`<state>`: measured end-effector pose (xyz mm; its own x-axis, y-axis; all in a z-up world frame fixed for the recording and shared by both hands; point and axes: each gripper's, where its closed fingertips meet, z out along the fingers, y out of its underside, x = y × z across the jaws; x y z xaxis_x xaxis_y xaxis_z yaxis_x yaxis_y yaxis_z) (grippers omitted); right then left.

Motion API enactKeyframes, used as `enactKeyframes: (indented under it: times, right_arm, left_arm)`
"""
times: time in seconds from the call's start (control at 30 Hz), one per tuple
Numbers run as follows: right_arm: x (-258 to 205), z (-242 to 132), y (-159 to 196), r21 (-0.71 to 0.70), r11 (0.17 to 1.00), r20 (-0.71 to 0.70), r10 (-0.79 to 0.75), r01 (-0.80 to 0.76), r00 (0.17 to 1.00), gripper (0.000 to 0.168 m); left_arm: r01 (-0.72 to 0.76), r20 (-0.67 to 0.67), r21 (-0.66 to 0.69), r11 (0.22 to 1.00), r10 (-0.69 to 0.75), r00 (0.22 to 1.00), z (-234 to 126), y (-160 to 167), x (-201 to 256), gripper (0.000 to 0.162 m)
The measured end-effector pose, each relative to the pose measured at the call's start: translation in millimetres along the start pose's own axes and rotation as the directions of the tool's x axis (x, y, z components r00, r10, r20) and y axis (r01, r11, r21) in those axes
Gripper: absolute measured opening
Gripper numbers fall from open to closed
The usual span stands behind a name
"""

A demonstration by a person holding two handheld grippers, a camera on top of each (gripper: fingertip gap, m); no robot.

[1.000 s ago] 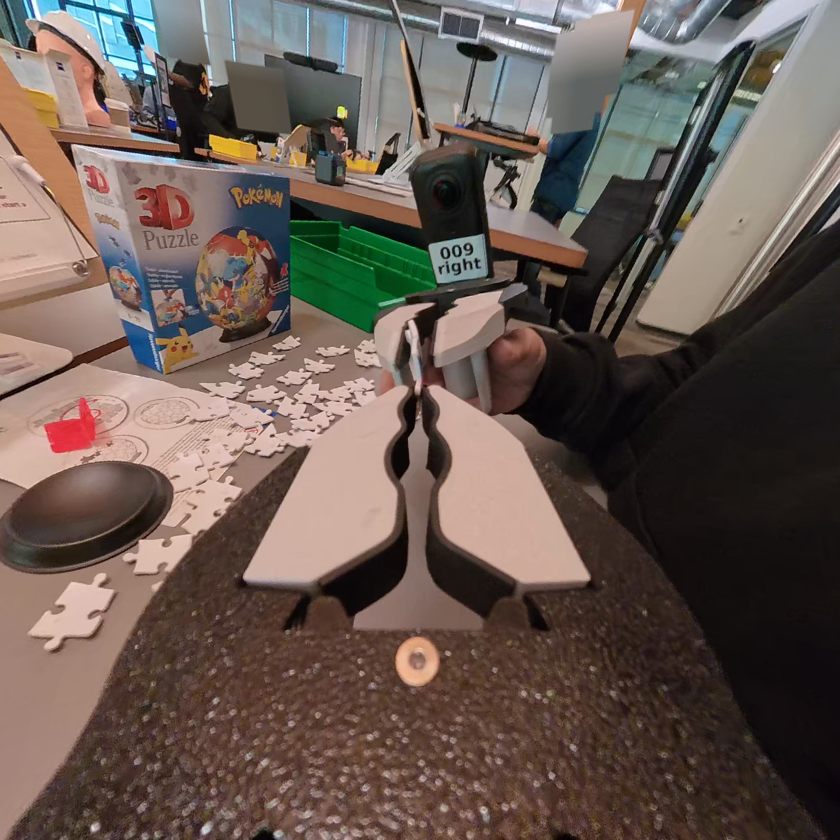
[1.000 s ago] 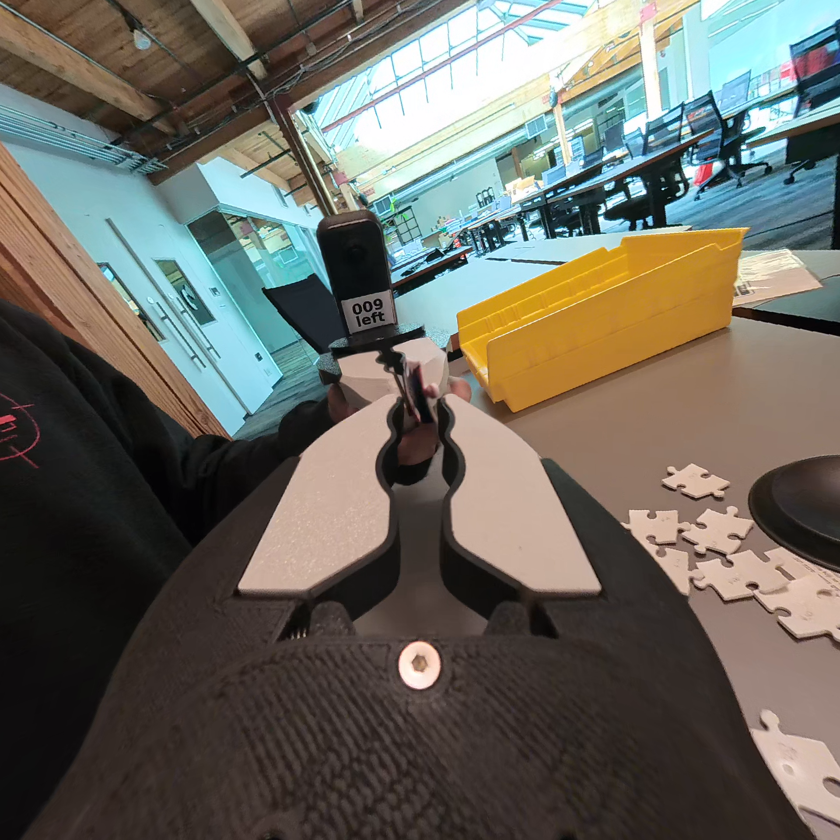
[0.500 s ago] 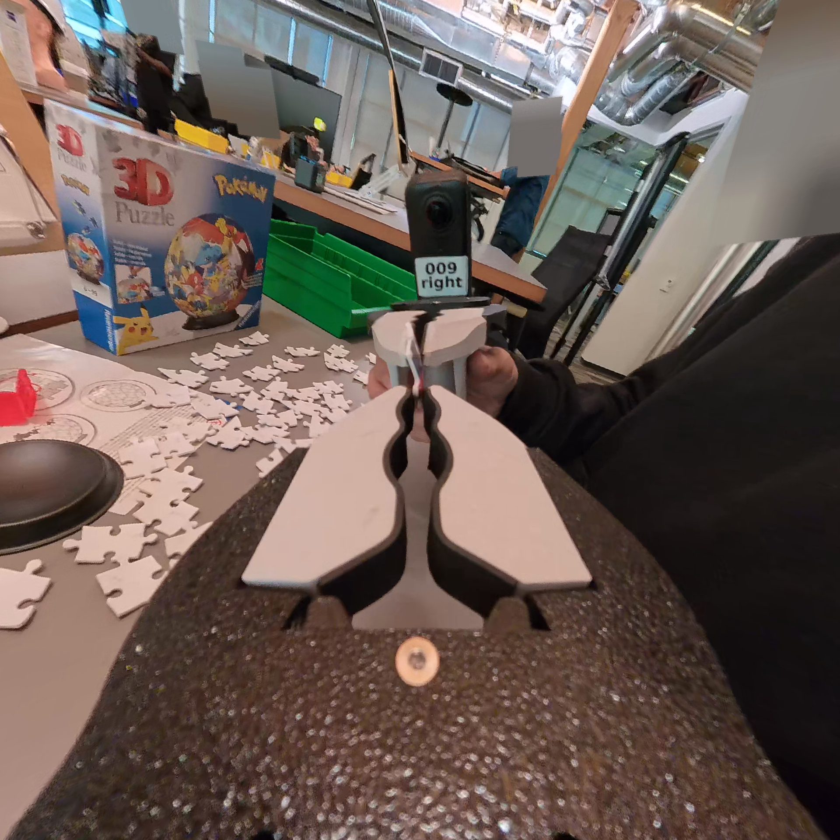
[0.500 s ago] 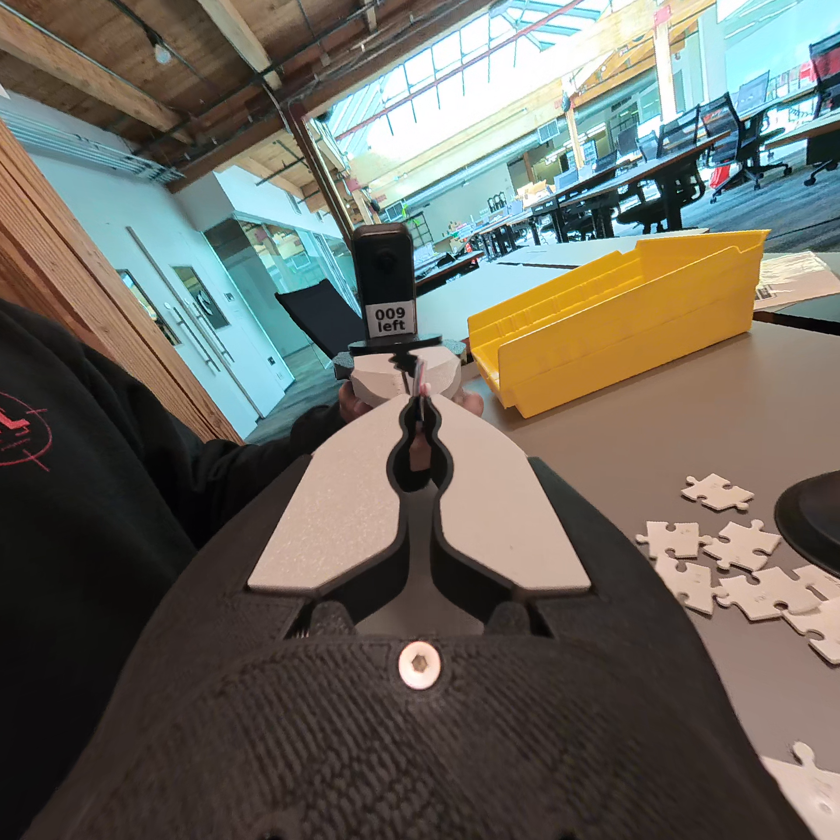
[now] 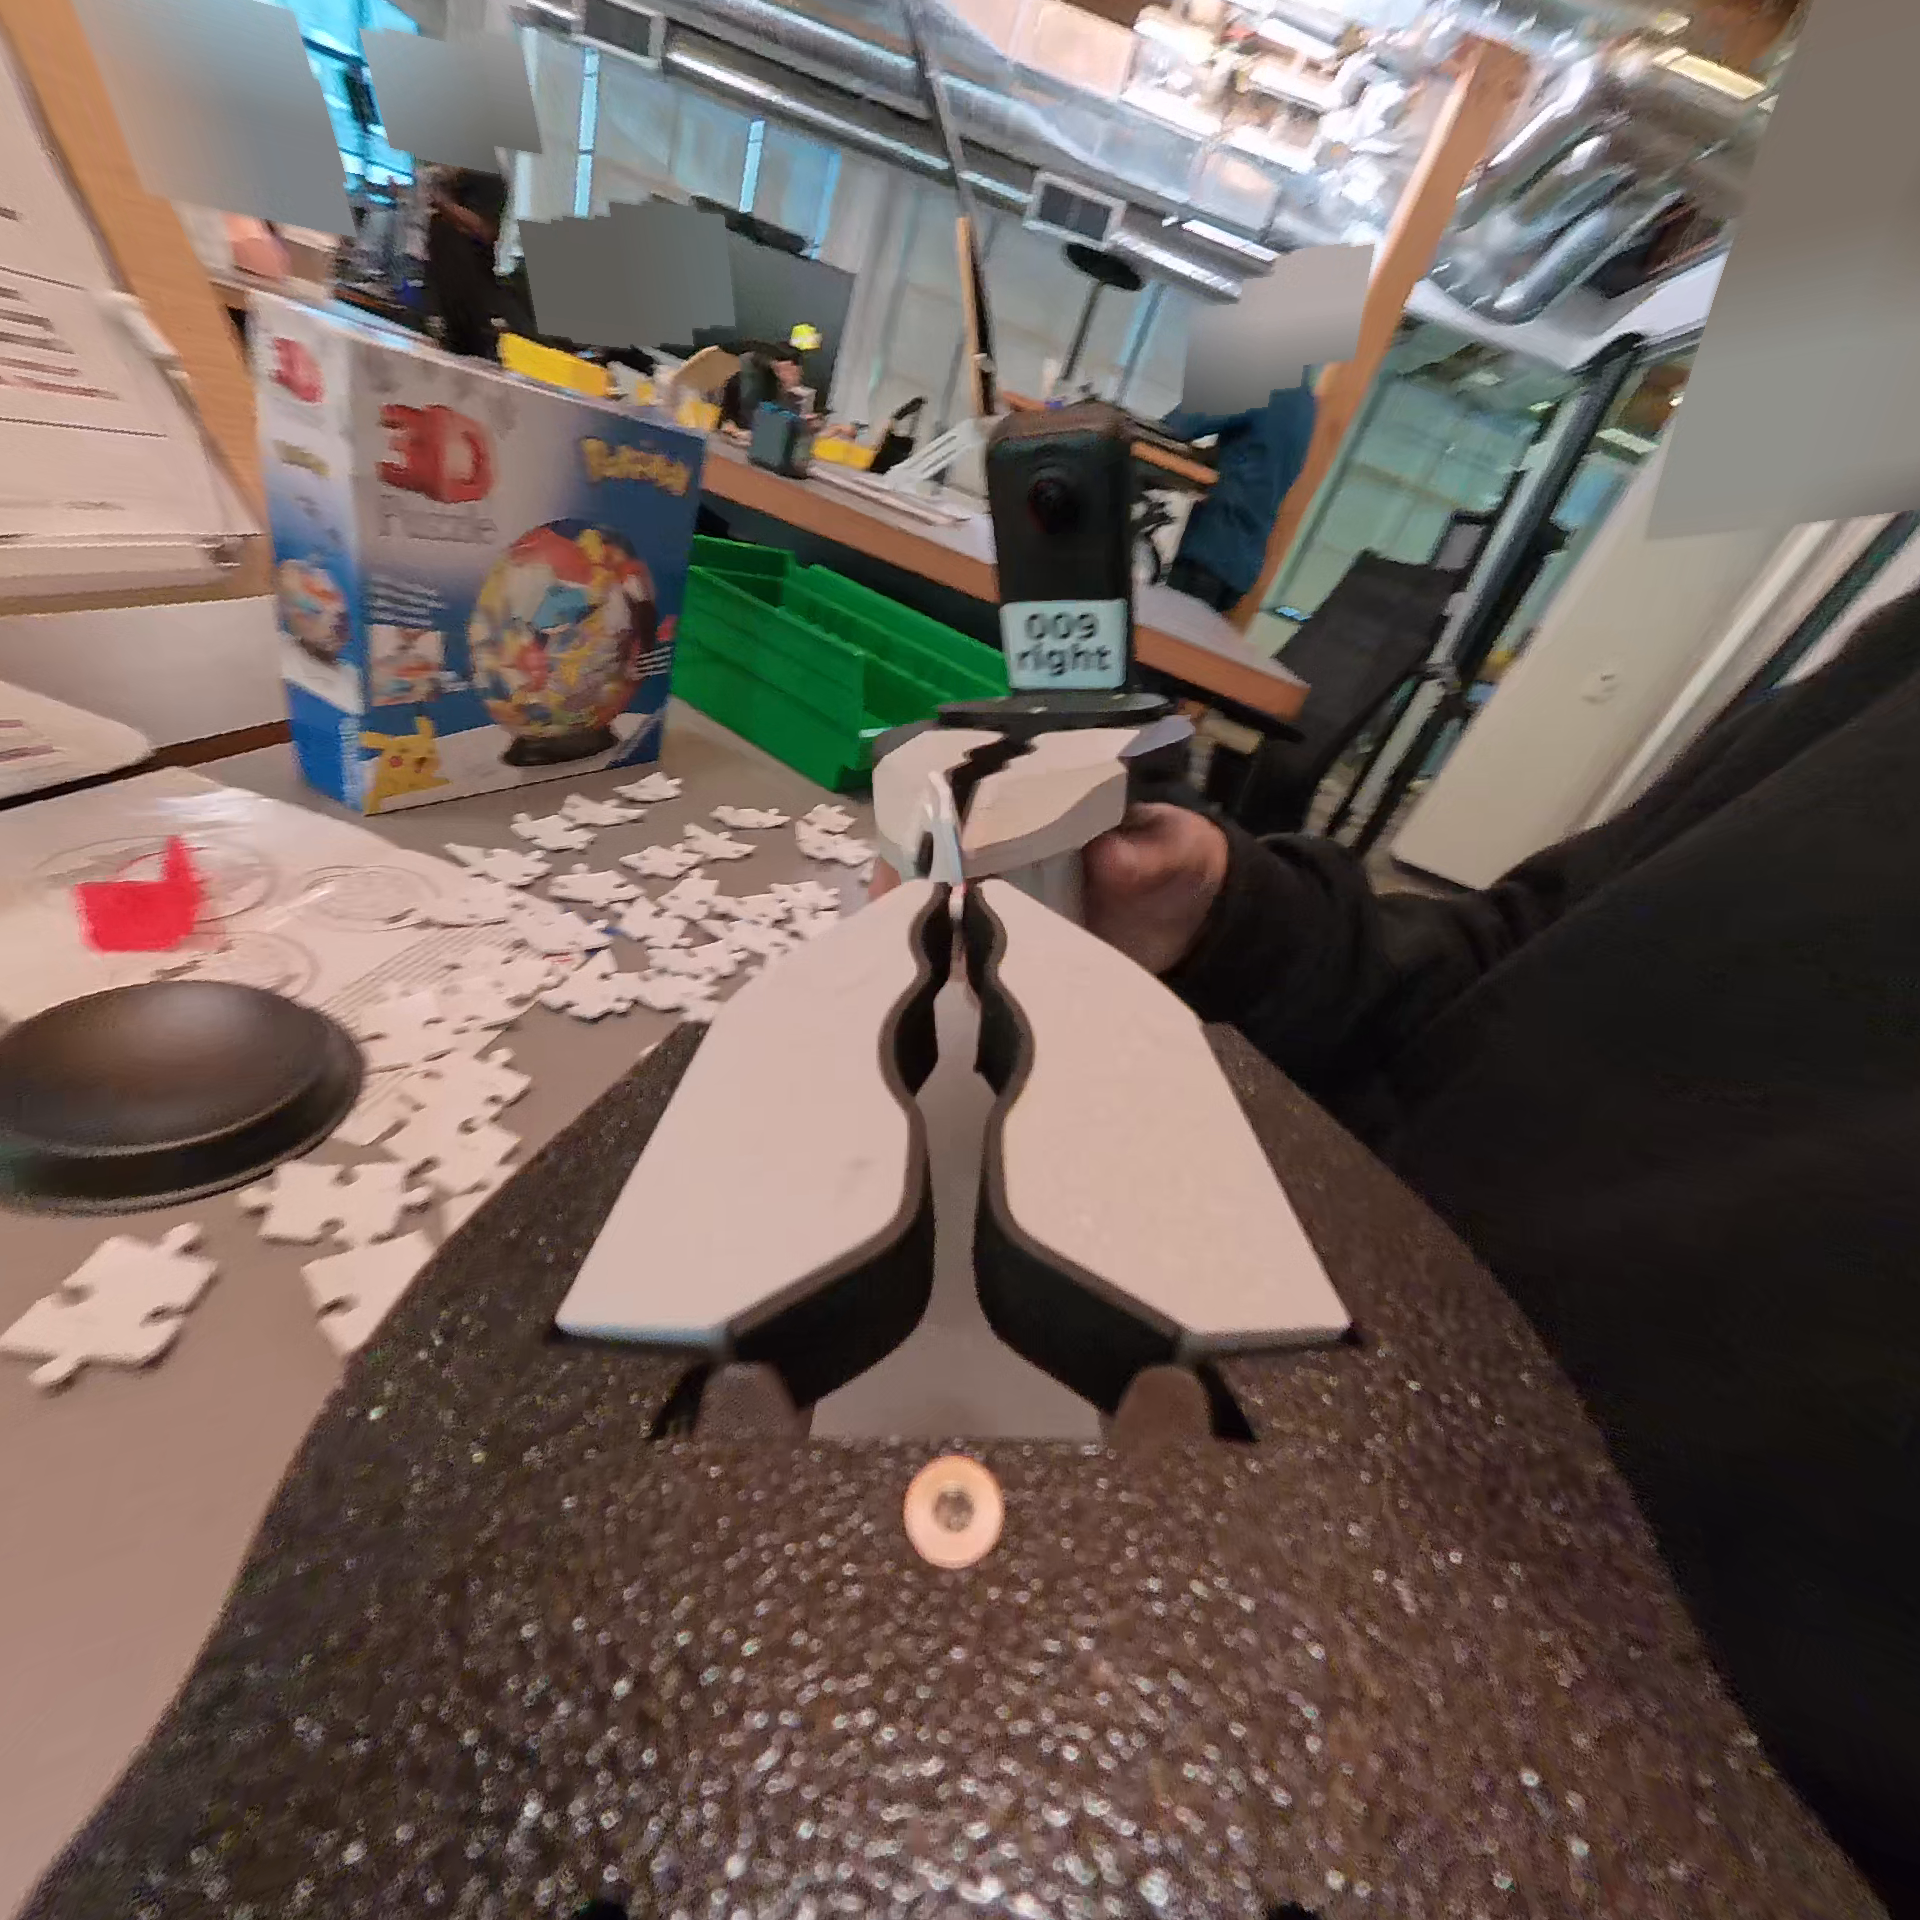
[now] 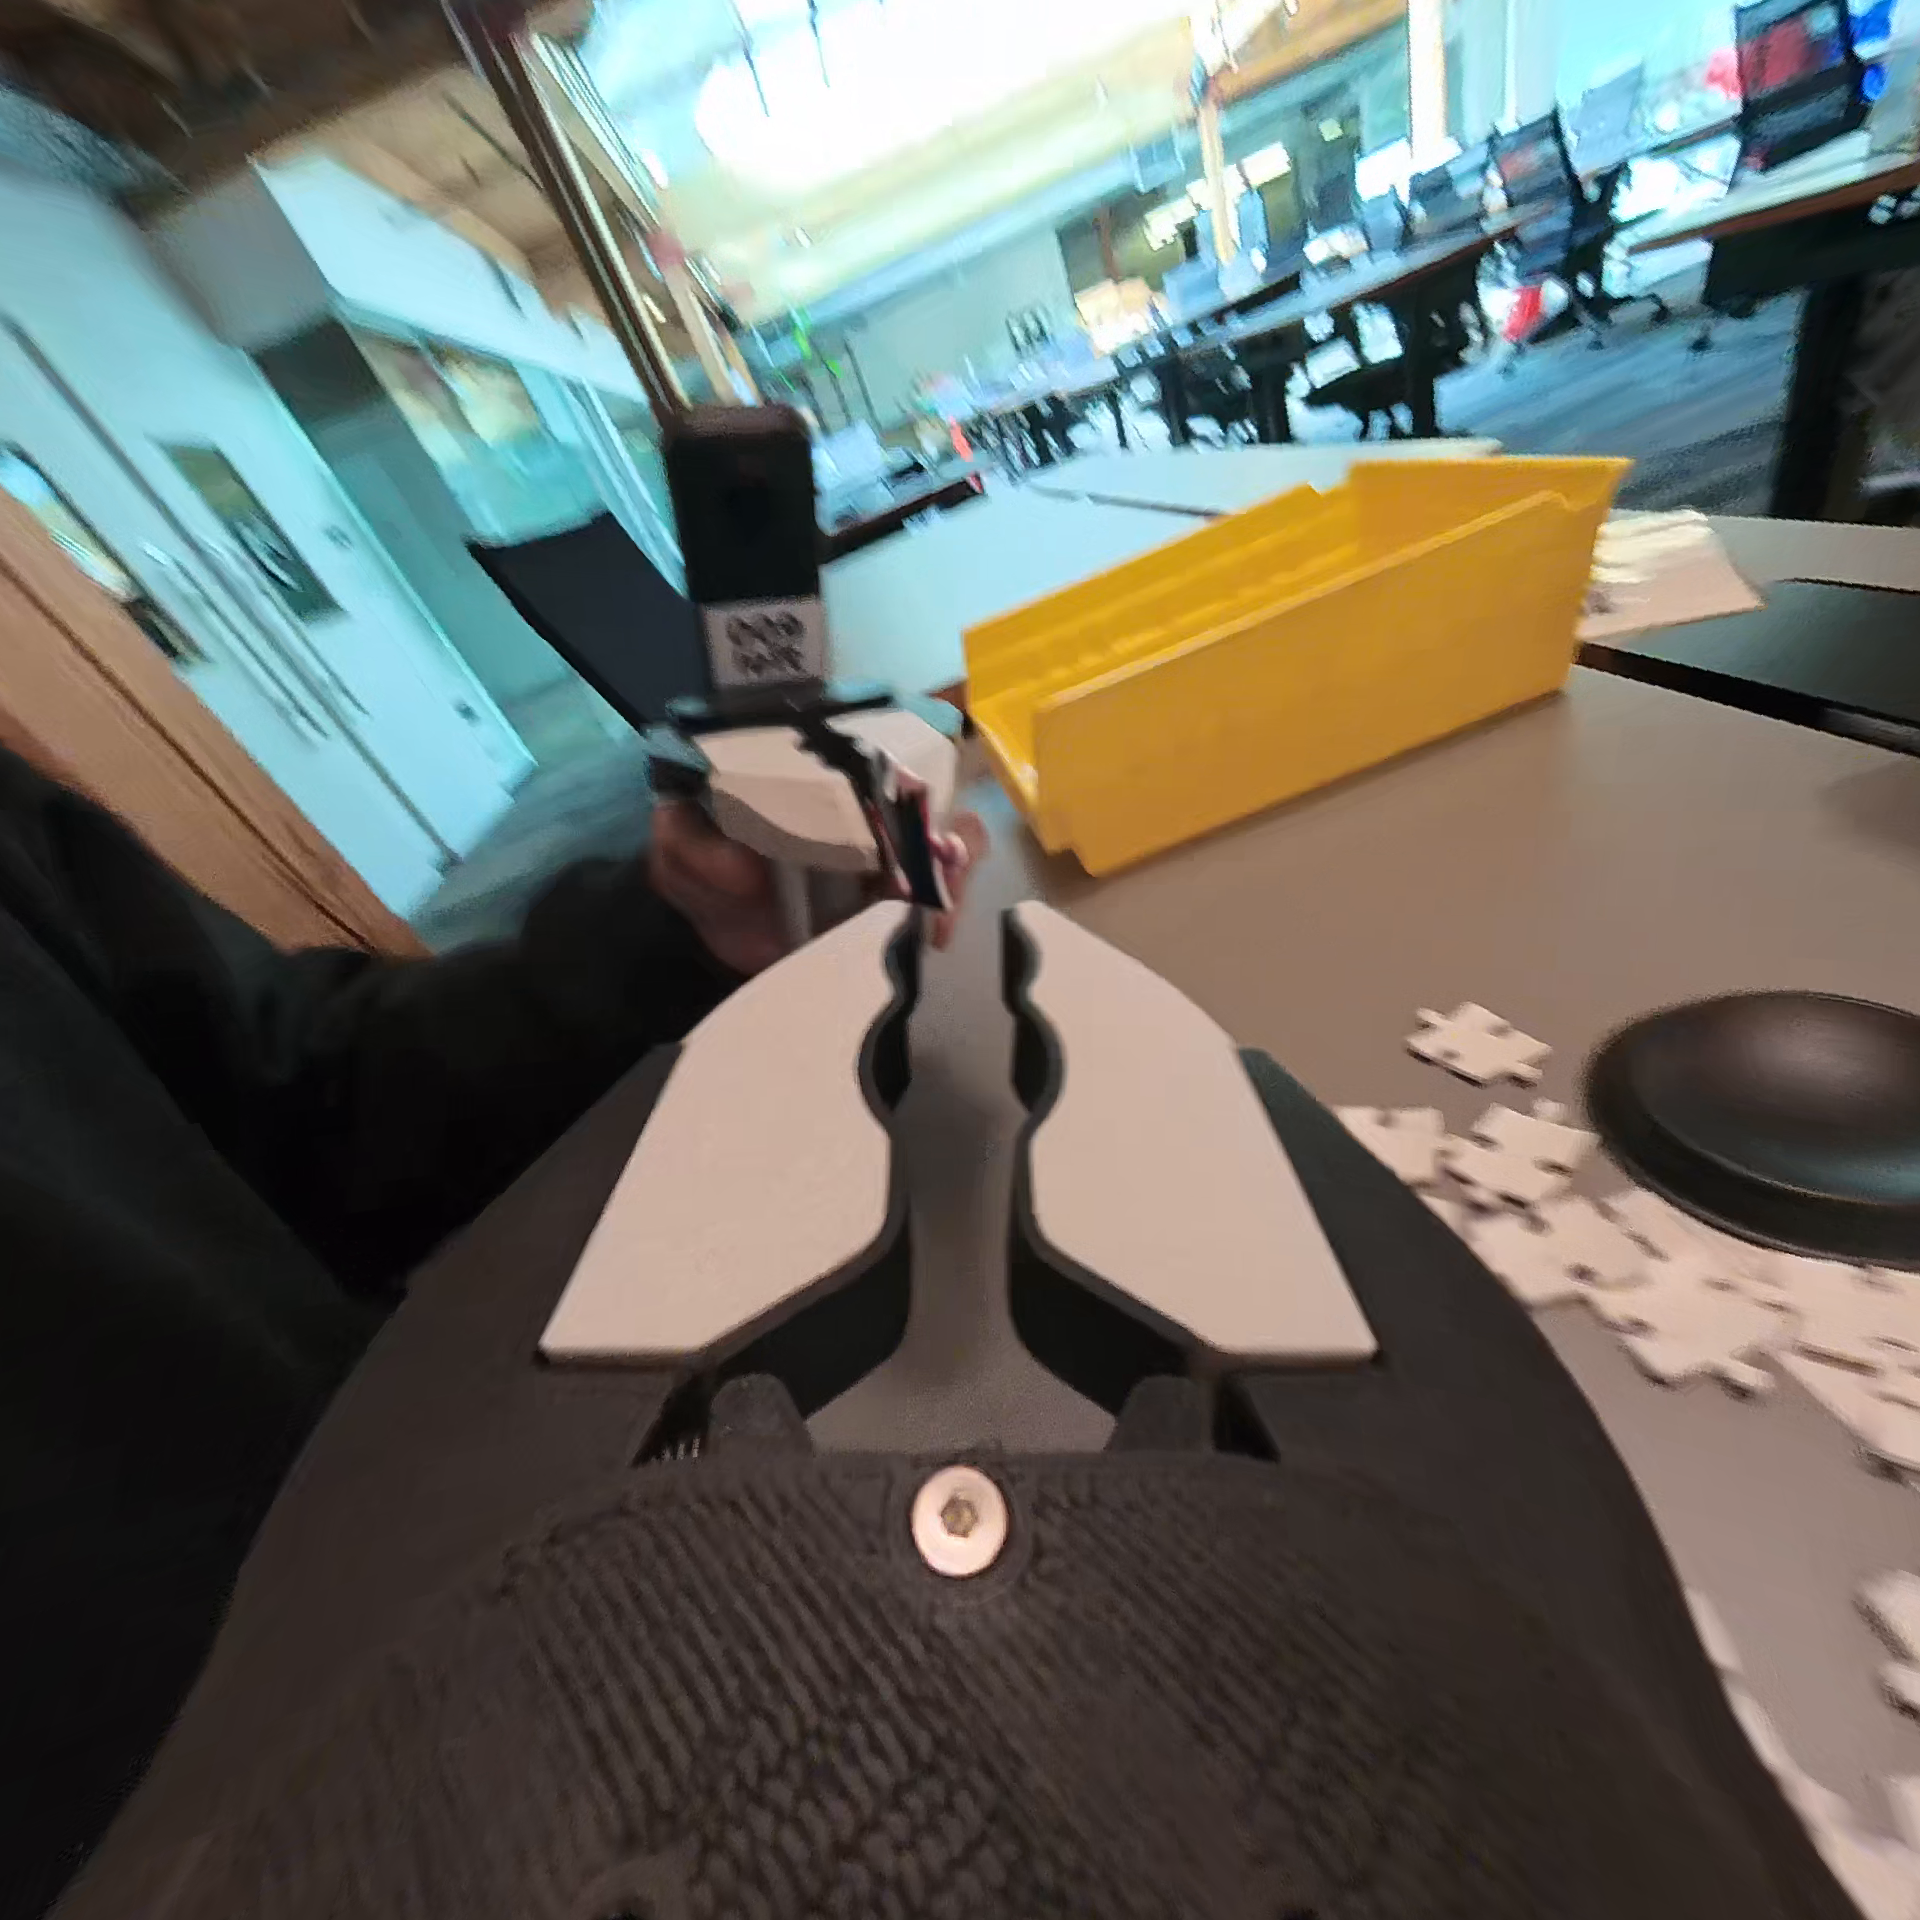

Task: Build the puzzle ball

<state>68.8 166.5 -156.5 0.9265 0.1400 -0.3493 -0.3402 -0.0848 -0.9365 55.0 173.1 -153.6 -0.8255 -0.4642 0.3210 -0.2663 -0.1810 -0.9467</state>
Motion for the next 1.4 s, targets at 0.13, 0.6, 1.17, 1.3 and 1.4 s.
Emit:
enactKeyframes:
  times: [0.13,0.6,1.17,1.3,1.4]
  right_arm:
    - [42.6,6.1,8.0,-0.333,0.914,-0.132,-0.291,0.234,0.948,0.025]
    - [154.2,67.0,73.2,-0.781,0.167,0.420,-0.572,0.602,0.704,0.038]
    - [169.4,68.1,101.4,-0.880,0.075,0.395,-0.432,0.468,0.811,0.024]
    - [167.5,68.6,102.8,-0.879,0.077,0.402,-0.410,0.471,0.819,0.021]
    - [167.5,68.5,102.9,-0.875,0.073,0.413,-0.400,0.478,0.818,0.021]
  left_arm:
    - [-0.029,0.185,-0.037,0.999,0.036,0.982,-32.0,-1.2,-25.5,0.001]
    - [-0.017,0.343,-0.073,0.997,0.041,0.938,-89.4,29.7,-31.5,0.001]
    - [-0.019,0.297,-0.046,0.999,0.032,0.954,-93.1,37.6,-34.5,0.001]
    - [-0.017,0.296,-0.051,0.999,0.031,0.955,-92.9,39.4,-35.5,0.001]
    - [-0.016,0.294,-0.047,0.999,0.029,0.956,-92.8,39.1,-35.6,0.001]
